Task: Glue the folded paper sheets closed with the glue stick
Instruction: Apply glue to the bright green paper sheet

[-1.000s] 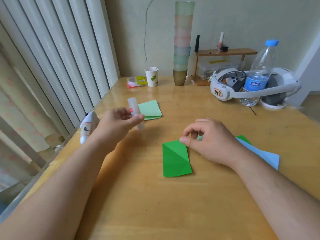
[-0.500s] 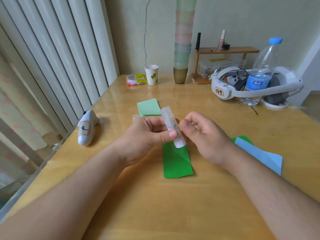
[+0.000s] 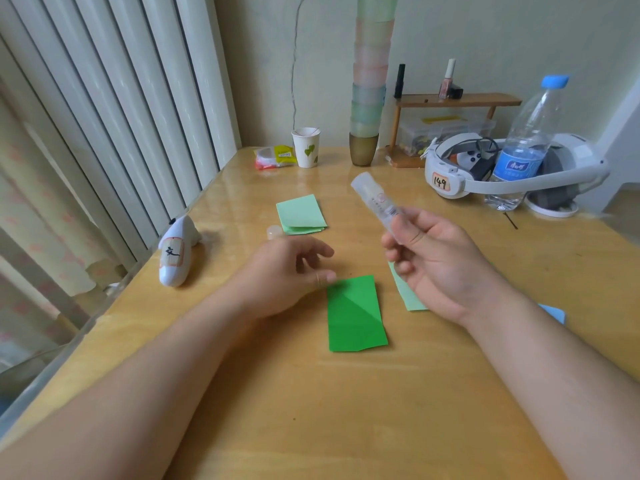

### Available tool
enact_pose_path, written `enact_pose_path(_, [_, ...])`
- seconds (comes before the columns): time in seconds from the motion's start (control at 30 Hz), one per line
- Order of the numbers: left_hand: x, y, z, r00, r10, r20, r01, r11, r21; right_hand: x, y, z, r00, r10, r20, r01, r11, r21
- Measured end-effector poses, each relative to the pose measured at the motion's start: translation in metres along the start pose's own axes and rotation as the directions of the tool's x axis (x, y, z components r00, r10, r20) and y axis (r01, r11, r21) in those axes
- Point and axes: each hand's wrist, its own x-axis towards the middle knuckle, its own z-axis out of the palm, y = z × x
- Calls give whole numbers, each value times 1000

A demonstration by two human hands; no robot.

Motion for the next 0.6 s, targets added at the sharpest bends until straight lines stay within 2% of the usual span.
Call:
enact_pose_path(0.07, [-1, 0, 4, 1000, -8, 30, 3, 987, 162, 2, -5, -6, 998, 41, -54, -33, 990, 138])
enact_pose_path(0.23, [2, 7, 12, 998, 0, 67, -14, 978, 210, 5, -14, -14, 989, 123, -78, -72, 878, 474])
enact_pose_path(0.4, [0, 10, 12, 997, -10, 77, 0, 991, 133, 6, -1, -1, 952, 300, -64, -254, 886, 388])
enact_pose_path(0.5, [-1, 10, 11, 999, -1, 44, 0, 999, 40, 7, -6, -3, 956, 290, -30, -246, 856, 455])
enact_pose_path(0.6, [-1, 11, 9, 998, 11, 65, -8, 999, -39, 4, -8, -5, 968, 249, -18, -220, 884, 413])
